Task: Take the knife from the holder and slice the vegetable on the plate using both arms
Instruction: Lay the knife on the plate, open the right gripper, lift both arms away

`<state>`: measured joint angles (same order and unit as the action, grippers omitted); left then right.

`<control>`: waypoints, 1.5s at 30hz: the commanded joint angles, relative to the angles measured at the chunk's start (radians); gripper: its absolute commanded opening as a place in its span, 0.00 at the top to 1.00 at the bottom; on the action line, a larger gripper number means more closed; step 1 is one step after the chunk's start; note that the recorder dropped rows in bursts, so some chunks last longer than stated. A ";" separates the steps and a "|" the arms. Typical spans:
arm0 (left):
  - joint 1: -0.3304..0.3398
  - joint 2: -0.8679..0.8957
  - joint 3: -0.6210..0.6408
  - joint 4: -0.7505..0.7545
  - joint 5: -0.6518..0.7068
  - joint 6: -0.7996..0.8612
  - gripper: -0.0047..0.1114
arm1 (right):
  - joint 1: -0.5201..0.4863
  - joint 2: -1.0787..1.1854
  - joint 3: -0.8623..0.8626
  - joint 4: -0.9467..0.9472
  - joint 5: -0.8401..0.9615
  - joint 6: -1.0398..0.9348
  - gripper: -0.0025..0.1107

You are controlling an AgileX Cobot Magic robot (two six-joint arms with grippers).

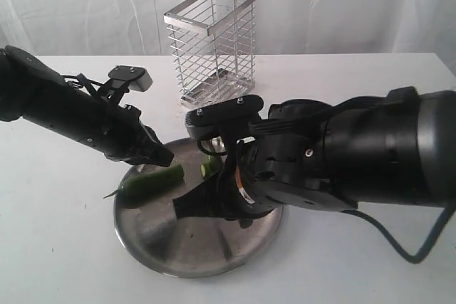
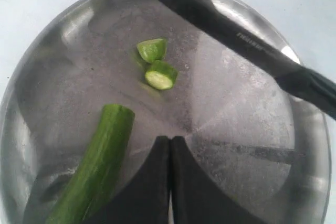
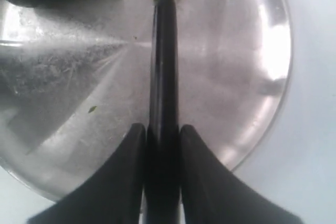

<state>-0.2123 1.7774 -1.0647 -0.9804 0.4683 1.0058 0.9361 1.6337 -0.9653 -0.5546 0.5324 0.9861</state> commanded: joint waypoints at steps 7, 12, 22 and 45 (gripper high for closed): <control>0.032 -0.159 0.052 -0.089 0.025 0.014 0.96 | -0.043 -0.016 0.115 -0.058 -0.139 0.169 0.98; 0.081 -0.315 0.178 -0.220 -0.039 0.088 0.96 | -0.094 -0.012 0.148 -0.058 -0.292 0.202 0.98; 0.089 -0.616 0.363 -0.350 -0.037 0.177 0.96 | -0.137 0.124 0.150 -0.048 -0.402 0.229 0.98; 0.089 -1.108 0.530 -0.345 -0.023 0.048 0.96 | -0.136 -0.166 0.237 -0.128 -0.474 0.219 0.65</control>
<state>-0.1267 0.7159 -0.5544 -1.3162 0.4234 1.0767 0.8082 1.5753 -0.7631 -0.6626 0.0644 1.2111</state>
